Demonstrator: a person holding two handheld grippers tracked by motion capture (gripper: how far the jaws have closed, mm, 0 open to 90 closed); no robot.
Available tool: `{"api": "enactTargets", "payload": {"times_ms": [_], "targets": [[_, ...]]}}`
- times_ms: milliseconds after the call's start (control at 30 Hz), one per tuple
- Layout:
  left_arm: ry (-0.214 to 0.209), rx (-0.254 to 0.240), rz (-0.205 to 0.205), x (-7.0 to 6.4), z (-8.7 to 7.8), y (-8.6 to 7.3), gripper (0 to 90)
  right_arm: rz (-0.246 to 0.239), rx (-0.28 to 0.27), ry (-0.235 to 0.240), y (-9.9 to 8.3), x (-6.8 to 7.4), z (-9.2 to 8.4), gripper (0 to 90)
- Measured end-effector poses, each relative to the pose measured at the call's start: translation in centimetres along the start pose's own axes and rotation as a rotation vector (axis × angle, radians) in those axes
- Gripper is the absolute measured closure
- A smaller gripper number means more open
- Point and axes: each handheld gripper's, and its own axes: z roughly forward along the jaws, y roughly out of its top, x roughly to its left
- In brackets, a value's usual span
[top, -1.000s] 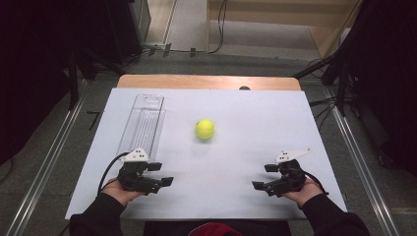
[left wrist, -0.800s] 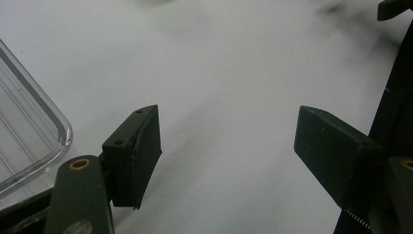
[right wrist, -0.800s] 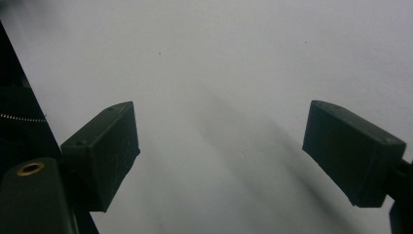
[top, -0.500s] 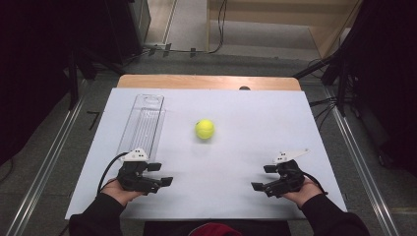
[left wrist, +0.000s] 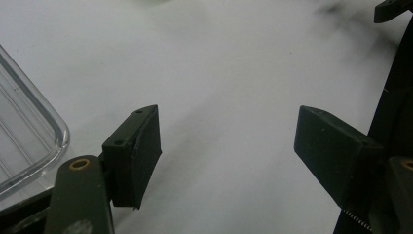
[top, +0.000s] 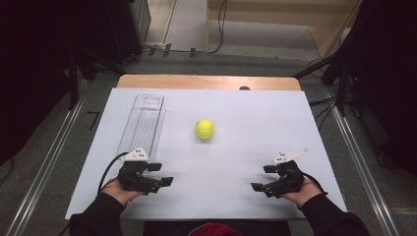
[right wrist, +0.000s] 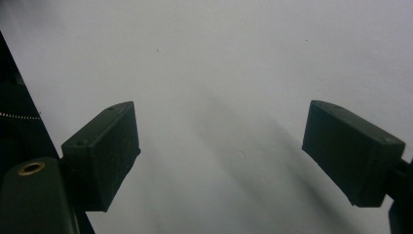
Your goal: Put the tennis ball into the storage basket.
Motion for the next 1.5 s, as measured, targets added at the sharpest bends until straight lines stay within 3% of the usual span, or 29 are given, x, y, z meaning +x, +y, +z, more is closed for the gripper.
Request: {"api": "enactTargets", "payload": {"times_ms": [467, 700, 1033, 1500], "targets": [[-0.036, -0.02, 0.01, -0.5, 0.0, 0.5, 25.7, 0.004, -0.012, -0.007, 0.0, 0.0, 0.0, 11.6], [-0.069, -0.007, -0.017, -1.1, 0.0, 1.5, 22.4, 0.005, -0.01, -0.004, 0.1, 0.1, -0.1, 11.6], [-0.041, -0.027, -0.006, -1.5, -0.3, 2.6, 20.5, 0.005, -0.01, 0.001, 0.1, 0.1, -0.1, 11.6], [-0.036, -0.042, -0.034, -1.6, -0.2, 4.0, 20.6, 0.005, -0.019, -0.004, 0.1, 0.0, -0.3, 11.6]]}}
